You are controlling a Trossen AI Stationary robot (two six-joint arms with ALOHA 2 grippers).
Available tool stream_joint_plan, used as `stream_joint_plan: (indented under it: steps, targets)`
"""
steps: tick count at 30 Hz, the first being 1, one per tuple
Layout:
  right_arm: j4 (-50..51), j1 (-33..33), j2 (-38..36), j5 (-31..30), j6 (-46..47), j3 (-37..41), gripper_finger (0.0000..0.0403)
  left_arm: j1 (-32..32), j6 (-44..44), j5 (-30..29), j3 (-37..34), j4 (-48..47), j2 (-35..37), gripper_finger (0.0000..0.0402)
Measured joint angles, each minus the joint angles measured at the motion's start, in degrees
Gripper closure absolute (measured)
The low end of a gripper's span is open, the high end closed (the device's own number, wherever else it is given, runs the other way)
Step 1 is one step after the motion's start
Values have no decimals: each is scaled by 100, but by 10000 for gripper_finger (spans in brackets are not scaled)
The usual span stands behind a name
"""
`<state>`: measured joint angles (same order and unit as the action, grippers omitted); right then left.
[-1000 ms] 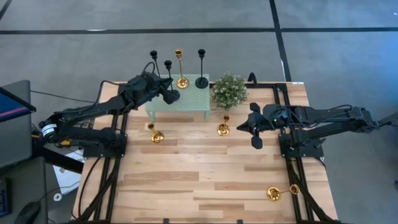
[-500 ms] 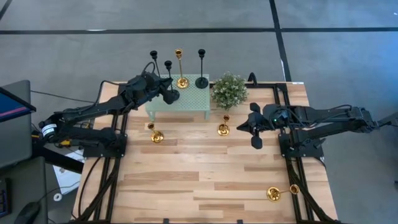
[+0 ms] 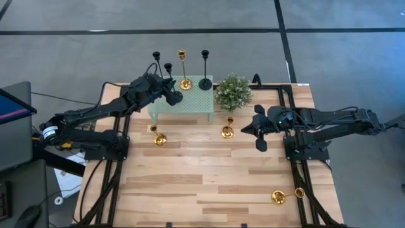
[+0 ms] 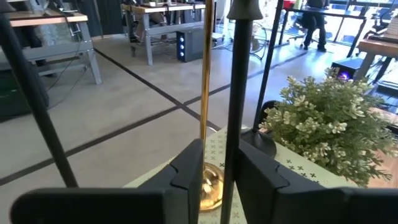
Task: Pick & Place candle stick holders
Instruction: Put the black candle holder on the shelf, then put the gold candle holder on the shelf aligned with the black candle holder
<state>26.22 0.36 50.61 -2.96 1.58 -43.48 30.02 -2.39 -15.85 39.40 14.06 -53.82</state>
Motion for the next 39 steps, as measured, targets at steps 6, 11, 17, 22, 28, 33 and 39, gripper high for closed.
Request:
stream_joint_plan:
  steps: [6,11,17,22,28,33,39]
  targets:
    - [79,1,0,33,2,0,403,-13,-2,-1,0,-45,15,277]
    - [128,0,0,35,107,-2,403,-13,18,-1,0,-260,138,240]
    - [179,0,0,35,151,-2,403,-68,37,-1,0,-640,542,211]
    - [172,2,0,33,150,-2,403,-269,39,1,2,-934,1042,202]
    - [166,2,0,29,151,-2,403,-678,-227,360,2,-1400,1613,204]
    - [22,1,0,18,277,-2,403,-981,-629,1731,2,-1670,1788,227]
    - [-93,11,-2,14,535,-3,403,-1473,-644,2763,2,-1676,1611,315]
